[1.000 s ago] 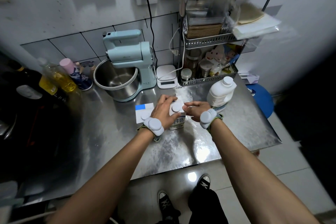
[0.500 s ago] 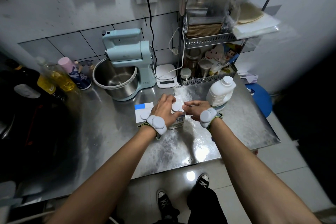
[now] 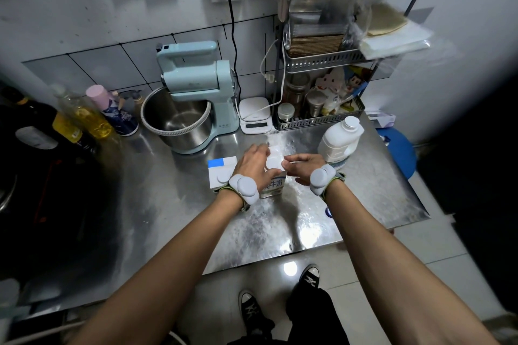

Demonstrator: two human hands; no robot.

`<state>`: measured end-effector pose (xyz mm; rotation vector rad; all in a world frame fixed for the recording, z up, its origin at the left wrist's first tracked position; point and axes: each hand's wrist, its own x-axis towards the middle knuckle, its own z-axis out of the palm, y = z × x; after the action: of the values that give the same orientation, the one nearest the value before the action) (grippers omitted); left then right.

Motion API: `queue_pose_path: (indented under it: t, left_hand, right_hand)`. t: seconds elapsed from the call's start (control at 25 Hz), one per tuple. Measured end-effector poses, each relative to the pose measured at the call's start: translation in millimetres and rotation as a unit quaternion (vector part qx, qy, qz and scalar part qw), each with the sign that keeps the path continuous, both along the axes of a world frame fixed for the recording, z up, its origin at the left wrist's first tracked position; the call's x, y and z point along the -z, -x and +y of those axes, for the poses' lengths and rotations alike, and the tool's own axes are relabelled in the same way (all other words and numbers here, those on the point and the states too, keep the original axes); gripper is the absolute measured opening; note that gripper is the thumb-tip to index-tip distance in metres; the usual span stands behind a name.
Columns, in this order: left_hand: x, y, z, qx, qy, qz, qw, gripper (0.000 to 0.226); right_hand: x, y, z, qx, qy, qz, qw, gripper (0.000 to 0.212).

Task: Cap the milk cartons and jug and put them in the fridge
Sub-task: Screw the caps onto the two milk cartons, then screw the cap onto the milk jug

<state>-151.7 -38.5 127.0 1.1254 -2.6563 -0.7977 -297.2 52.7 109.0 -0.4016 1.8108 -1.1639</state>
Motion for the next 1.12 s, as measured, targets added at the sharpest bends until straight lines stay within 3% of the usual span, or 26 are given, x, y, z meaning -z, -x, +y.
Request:
queue_pose_path:
  t: [0.16, 0.6, 0.8, 0.92, 1.12]
  left_hand:
    - [0.6, 2.4, 4.0, -0.022, 0.023, -0.003, 0.999, 0.04]
    - [1.5, 2.1, -10.1, 0.15, 0.09, -0.037, 0.984, 0.033]
    - [-1.1, 2.8, 3.8, 0.068, 0.051, -0.028, 0.996, 0.042]
    - [-0.6, 9.9, 22.3, -0.003, 0.098, 0.026, 0.995, 0.04]
    - [24.0, 55.6, 67.9, 0.008, 0.015, 0.048, 0.999, 0.025]
  right_hand:
    - [1.2, -4.1, 0.4, 0.013, 0.007, 0.004, 1.0, 0.031]
    - [4.8, -6.4, 1.0, 0.03, 0.014, -0.004, 0.999, 0.029]
    - [4.7, -1.0, 8.9, 0.04, 0.014, -0.062, 0.997, 0.033]
    - [13.2, 16.2, 27.1, 0.052, -0.007, -0.104, 0.993, 0.033]
    - [20.7, 90.7, 71.5, 0.089, -0.062, -0.118, 0.987, 0.028]
